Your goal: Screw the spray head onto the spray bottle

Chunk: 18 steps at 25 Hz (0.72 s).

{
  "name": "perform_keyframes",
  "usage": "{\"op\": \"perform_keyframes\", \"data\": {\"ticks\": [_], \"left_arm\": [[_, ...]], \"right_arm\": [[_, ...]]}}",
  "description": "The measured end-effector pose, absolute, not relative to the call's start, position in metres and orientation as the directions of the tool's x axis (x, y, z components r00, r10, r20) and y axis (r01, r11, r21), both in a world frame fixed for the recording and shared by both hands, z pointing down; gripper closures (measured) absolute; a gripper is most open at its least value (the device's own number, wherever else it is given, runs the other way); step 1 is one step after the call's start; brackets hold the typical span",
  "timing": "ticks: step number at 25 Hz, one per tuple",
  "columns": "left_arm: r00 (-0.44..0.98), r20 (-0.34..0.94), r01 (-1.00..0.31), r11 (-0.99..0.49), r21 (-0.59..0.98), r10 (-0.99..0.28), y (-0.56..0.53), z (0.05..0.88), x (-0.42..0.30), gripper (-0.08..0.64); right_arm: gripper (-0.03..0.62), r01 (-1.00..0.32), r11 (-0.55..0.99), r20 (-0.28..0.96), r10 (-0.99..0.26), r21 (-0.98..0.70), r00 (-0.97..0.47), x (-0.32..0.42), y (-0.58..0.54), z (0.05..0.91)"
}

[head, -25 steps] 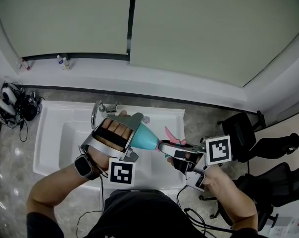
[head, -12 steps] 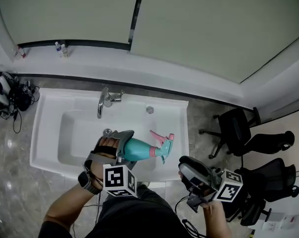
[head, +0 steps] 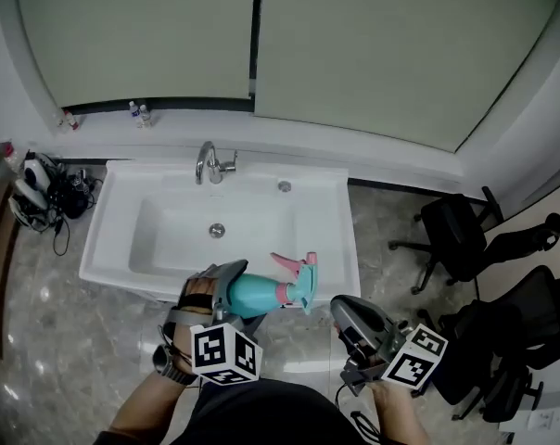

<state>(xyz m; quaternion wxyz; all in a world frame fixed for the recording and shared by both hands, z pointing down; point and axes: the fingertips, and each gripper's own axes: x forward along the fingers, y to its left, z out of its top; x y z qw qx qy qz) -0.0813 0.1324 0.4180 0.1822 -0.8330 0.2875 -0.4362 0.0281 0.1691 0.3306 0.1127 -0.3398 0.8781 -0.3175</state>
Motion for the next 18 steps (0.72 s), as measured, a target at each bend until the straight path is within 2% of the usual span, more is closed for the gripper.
{"op": "perform_keyframes", "data": {"ticks": [8, 18], "left_arm": [[0.376, 0.668, -0.313, -0.766, -0.561, -0.642, 0.304, 0.415, -0.075, 0.158], [0.360, 0.674, -0.318, -0.765, -0.561, -0.644, 0.412, 0.392, -0.079, 0.158]], "right_arm": [[0.592, -0.480, 0.574, -0.012, -0.650, -0.663, -0.760, 0.043, 0.328, 0.339], [0.592, -0.476, 0.586, -0.045, -0.660, -0.656, -0.750, 0.042, 0.431, 0.317]]}}
